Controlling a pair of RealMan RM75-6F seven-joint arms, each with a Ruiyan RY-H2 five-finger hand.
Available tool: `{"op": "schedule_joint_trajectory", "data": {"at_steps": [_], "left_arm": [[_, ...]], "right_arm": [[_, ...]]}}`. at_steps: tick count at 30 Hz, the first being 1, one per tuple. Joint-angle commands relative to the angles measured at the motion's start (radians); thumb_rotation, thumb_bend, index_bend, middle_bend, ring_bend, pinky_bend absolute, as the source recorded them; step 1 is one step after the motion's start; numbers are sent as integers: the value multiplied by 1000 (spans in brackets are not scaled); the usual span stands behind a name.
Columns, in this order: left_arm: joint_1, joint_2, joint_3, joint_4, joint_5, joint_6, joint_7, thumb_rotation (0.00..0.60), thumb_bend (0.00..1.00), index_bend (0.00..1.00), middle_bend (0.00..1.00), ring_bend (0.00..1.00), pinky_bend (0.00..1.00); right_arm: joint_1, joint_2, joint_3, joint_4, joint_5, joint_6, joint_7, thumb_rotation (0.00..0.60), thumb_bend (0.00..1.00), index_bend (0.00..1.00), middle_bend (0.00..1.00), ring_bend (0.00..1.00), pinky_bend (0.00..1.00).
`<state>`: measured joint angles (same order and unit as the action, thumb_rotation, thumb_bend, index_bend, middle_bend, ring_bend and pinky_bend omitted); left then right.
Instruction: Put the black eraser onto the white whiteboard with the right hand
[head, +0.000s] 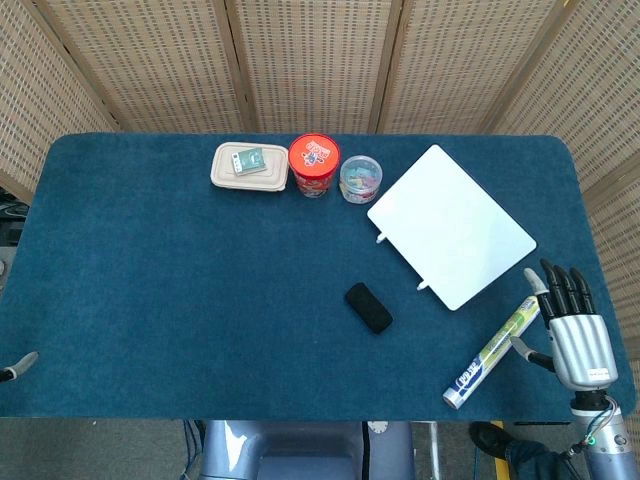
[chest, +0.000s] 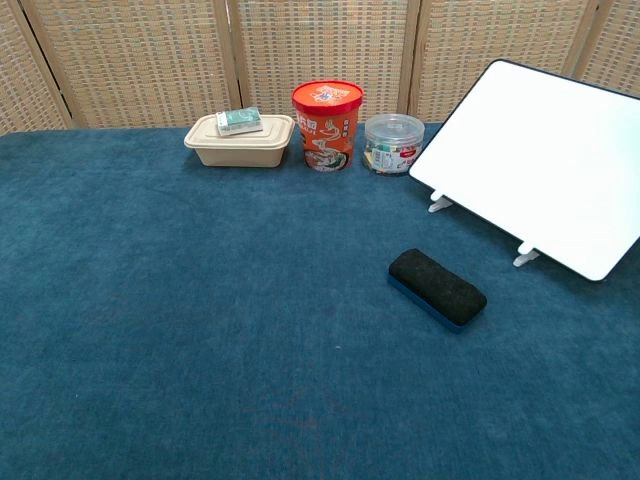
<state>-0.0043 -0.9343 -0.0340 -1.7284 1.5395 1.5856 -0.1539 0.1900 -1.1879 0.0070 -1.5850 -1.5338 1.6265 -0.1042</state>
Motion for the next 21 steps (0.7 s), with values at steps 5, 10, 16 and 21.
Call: {"op": "schedule_joint_trajectory", "data": {"at_steps": [5,10,16,21], "left_arm": [[0,-1,4,-1,4,-2,5,600,0,0,0,0,0],[2,-1,7,2,8,0,1,600,0,0,0,0,0],[-14,-6,2,-5,-10,-32,31,600,0,0,0,0,0],[-21,-14,-4,-17,-28,-46,67,600,0,0,0,0,0]], "right_arm": [[-6,18,0,-22,10,-50,2,600,0,0,0,0,0],[26,31,-14,-20,-43,-108,94,600,0,0,0,0,0],[175,63,-36,36,-203,-279,167,600,0,0,0,0,0],[300,91,-46,49,-296,-429,164,600,0,0,0,0,0]]}}
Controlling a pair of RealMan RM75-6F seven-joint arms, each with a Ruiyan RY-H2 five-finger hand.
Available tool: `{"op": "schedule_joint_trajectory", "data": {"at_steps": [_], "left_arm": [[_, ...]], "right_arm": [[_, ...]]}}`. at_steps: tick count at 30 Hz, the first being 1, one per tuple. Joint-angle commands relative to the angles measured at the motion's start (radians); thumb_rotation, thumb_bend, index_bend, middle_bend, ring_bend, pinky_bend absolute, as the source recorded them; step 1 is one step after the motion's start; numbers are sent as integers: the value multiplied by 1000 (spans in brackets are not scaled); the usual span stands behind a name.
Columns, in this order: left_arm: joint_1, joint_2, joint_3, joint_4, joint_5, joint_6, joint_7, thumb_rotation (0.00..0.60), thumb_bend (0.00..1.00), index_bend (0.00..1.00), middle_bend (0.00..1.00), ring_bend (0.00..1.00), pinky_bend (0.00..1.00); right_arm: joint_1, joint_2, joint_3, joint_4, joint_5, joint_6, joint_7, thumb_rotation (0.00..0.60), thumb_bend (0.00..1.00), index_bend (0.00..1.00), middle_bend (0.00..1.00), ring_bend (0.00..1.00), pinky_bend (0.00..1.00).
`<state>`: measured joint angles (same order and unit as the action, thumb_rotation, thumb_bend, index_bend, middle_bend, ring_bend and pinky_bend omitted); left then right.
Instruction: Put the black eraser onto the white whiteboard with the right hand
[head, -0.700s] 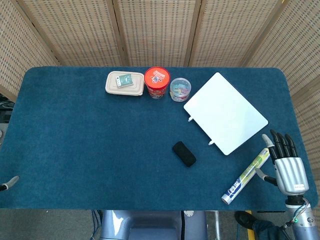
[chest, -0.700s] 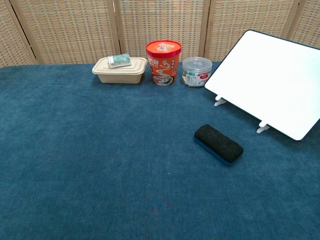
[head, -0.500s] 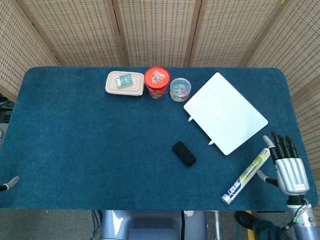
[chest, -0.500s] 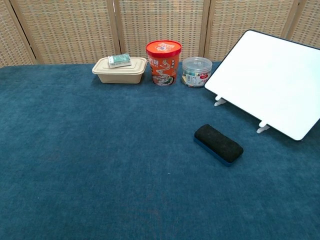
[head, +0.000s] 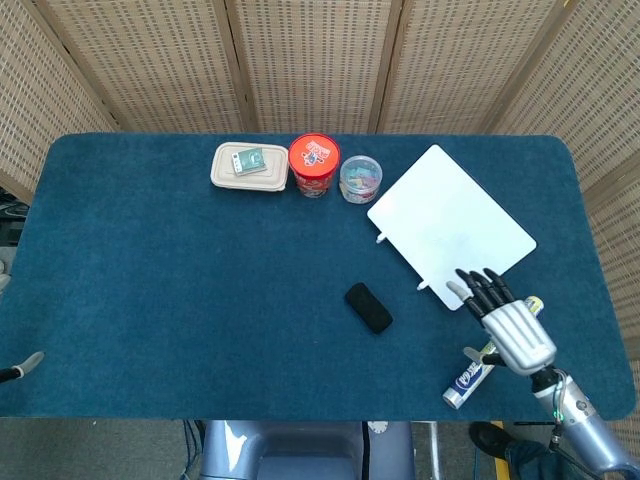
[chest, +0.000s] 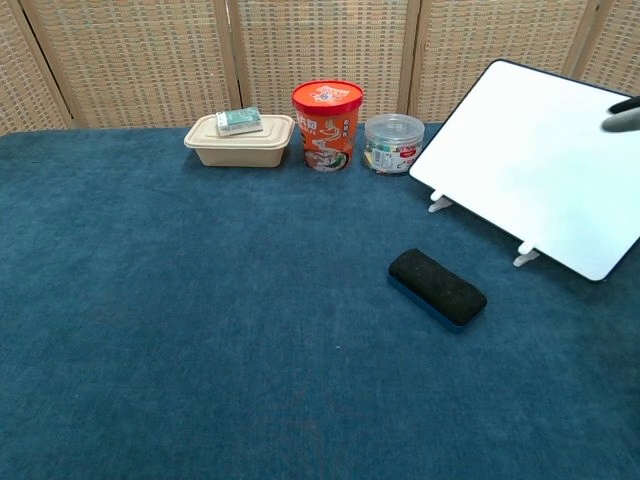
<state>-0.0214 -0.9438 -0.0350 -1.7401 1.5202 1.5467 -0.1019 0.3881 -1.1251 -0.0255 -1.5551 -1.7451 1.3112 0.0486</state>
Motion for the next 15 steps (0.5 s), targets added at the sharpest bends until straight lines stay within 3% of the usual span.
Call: {"op": "schedule_joint_trajectory", "data": {"at_steps": [1,9,15], "left_arm": [[-8,-7,-5,-8,-13,-13,25,600,0,0,0,0,0],[-24,-27,-23,-19,-66,-42,86,600,0,0,0,0,0],[-42,-38,-33,-29,-105,-76,132,600,0,0,0,0,0]], "right_arm": [[136,28,-12,15,-104,-151,9,600,0,0,0,0,0],[270,-22,1,61,-153,-320,-51,600,0,0,0,0,0],[325,-94,29,106,-84,-435,-73,600,0,0,0,0,0]]}}
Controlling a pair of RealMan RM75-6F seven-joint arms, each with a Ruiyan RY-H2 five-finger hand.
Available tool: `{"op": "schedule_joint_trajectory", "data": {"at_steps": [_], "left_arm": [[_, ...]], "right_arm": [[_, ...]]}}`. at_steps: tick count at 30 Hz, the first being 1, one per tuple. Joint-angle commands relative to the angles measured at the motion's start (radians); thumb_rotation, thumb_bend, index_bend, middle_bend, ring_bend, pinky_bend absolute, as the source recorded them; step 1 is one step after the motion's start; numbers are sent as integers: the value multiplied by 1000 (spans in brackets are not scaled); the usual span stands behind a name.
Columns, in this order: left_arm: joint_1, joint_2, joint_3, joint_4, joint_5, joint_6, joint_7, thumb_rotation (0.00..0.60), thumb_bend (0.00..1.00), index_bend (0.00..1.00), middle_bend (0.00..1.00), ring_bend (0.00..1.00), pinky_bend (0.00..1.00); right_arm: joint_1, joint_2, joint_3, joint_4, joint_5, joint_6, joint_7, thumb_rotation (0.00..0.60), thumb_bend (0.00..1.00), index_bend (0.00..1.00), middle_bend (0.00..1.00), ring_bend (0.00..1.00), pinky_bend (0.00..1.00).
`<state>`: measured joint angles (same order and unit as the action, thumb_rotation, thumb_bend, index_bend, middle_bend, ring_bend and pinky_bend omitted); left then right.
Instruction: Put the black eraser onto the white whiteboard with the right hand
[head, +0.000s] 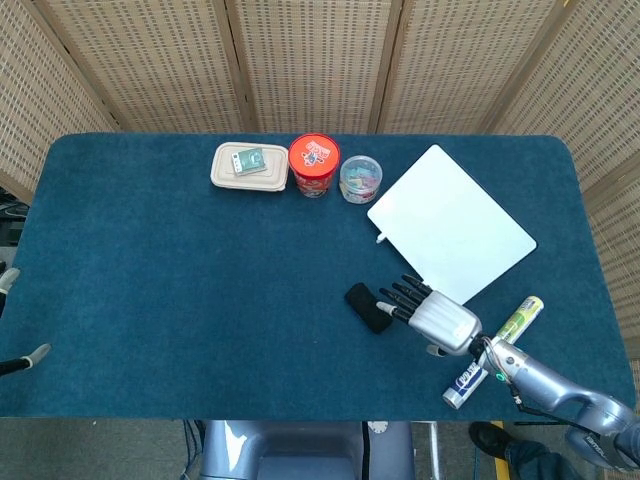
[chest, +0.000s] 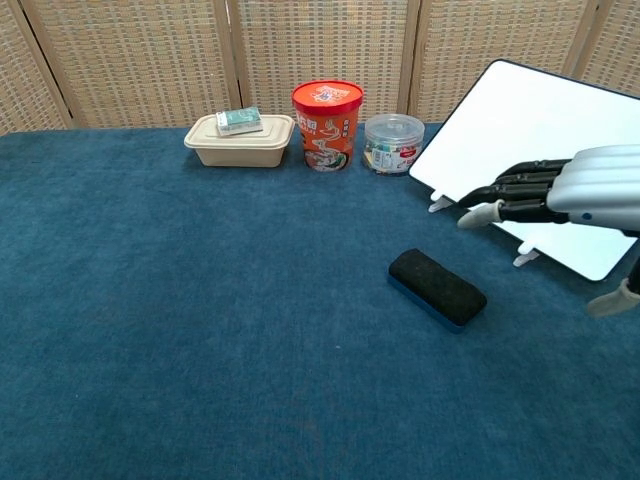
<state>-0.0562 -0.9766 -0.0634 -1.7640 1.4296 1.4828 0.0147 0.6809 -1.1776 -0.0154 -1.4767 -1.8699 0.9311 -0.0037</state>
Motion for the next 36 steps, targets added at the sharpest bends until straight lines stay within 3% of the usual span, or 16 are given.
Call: {"op": "schedule_joint_trajectory", "data": {"at_steps": [1,19,36], "left_arm": [[-10,-7,-6,-6,-20,-16,21,600,0,0,0,0,0],[-28,-8,-18,-9,-64,-52,33,600,0,0,0,0,0],[-34,0,-16,-7,-71,-69,15,600,0,0,0,0,0]], "right_arm": [[39,-52,24,31,54,-71,-25,600,0,0,0,0,0],[145,-235,98,72,279,-289,-184,600,0,0,0,0,0],[177,-310,107,122,413,-334,-336,600,0,4,5,2,21]]}}
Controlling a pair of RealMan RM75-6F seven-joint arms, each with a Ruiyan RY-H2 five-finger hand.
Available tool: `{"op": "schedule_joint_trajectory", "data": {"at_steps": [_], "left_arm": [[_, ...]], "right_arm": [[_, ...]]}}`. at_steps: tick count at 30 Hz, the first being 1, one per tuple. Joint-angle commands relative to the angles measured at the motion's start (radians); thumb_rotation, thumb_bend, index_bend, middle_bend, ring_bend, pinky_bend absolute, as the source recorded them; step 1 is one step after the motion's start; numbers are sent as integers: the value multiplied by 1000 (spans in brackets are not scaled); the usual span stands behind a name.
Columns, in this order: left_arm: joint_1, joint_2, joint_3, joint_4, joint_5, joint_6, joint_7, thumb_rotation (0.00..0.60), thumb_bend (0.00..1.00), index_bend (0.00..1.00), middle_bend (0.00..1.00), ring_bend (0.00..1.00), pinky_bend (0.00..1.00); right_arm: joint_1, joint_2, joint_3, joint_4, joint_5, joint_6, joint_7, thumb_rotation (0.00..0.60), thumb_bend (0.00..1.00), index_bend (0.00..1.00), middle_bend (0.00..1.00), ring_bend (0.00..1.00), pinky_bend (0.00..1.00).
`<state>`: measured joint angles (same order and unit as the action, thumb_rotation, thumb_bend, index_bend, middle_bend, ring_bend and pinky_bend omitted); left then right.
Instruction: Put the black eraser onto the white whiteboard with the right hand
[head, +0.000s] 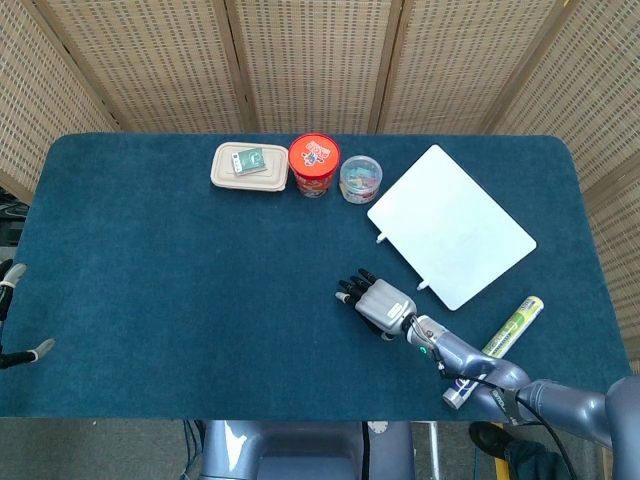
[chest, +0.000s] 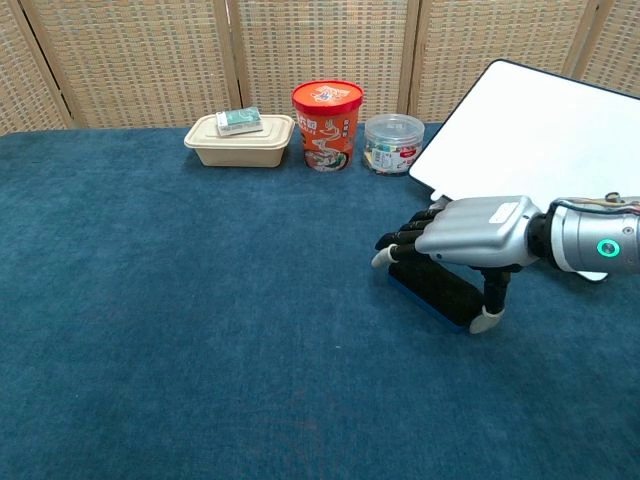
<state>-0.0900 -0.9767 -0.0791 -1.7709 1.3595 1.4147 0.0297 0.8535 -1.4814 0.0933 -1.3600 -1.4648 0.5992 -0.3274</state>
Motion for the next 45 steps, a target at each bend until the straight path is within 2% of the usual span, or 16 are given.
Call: {"op": "schedule_joint_trajectory", "data": {"at_steps": [1,4,6,9,11,19,27,32,37,45], "left_arm": [[-1,0,0,-1,-1,-1,0,600,0,0,0,0,0],[-1,0,0,-1,-3,-2,1,600,0,0,0,0,0],[-2,0,0,0,-4,-3,1,600,0,0,0,0,0],[-2,1,1,0,-6,-5,0,600,0,0,0,0,0],[-3,1,1,0,-5,-5,0,600,0,0,0,0,0],[-3,2,4,-1,2,-5,-1,600,0,0,0,0,0],[-3,3,8,0,6,-4,-2,600,0,0,0,0,0],[-3,2,13,-1,16,-4,1,600,0,0,0,0,0],[-2,2,18,-4,30,0,3,600,0,0,0,0,0],[0,3,23,-5,42,6,-2,600,0,0,0,0,0]], "right_arm": [[6,-9,-2,9,13,-2,-19,600,0,22,24,13,40],[6,-25,1,18,20,17,-28,600,0,217,208,150,167],[3,-37,1,25,19,35,-16,600,0,345,356,278,281],[0,-49,-4,33,9,56,9,600,23,436,456,369,371],[-2,-53,-7,39,-1,70,26,600,48,460,486,398,395],[-10,-47,-23,40,-70,158,83,600,100,474,504,414,399],[-42,42,0,-24,-120,310,37,600,105,474,504,415,415],[-87,103,38,-36,-100,417,-123,600,106,474,502,415,424],[-133,136,60,-31,-47,478,-298,600,107,474,499,415,432],[-186,117,52,4,53,511,-550,600,105,475,487,415,448]]}}
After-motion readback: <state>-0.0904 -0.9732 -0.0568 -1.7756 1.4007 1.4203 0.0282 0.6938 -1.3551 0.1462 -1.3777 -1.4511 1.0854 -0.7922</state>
